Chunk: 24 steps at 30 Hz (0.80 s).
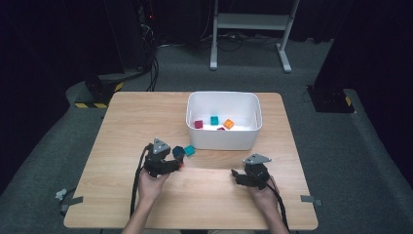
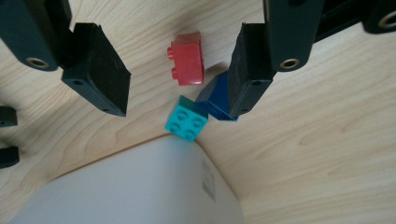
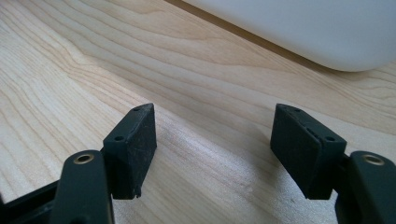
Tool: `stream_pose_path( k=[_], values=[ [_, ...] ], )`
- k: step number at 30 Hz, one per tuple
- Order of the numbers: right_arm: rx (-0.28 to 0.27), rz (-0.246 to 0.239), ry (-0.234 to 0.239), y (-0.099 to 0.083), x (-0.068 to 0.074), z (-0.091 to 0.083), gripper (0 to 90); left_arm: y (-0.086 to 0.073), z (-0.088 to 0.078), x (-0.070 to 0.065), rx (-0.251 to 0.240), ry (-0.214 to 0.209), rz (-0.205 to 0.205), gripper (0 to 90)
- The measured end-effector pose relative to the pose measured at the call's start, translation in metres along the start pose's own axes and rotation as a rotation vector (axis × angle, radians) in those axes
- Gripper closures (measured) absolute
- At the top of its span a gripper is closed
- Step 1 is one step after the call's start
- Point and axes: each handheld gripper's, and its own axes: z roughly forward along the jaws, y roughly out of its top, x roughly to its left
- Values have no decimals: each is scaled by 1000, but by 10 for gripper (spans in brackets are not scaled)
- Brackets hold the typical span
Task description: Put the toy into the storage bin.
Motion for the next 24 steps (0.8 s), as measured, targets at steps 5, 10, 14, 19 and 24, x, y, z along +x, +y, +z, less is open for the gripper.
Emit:
stream_pose_path(
  k=[5,10,14,19,24],
  values=[
    [0,0,0,0,0,0,314,-10,13,-2,33,-5,-10,419],
    [0,0,0,0,0,0,314,-16,21,-1,40,-14,-33,447],
    [0,0,0,0,0,0,314,-21,27,-1,57,-12,-37,482],
    [0,0,0,0,0,0,314,-27,33,0,72,-4,-46,529],
    [0,0,0,0,0,0,314,-30,37,-2,90,2,-31,591]
  ],
)
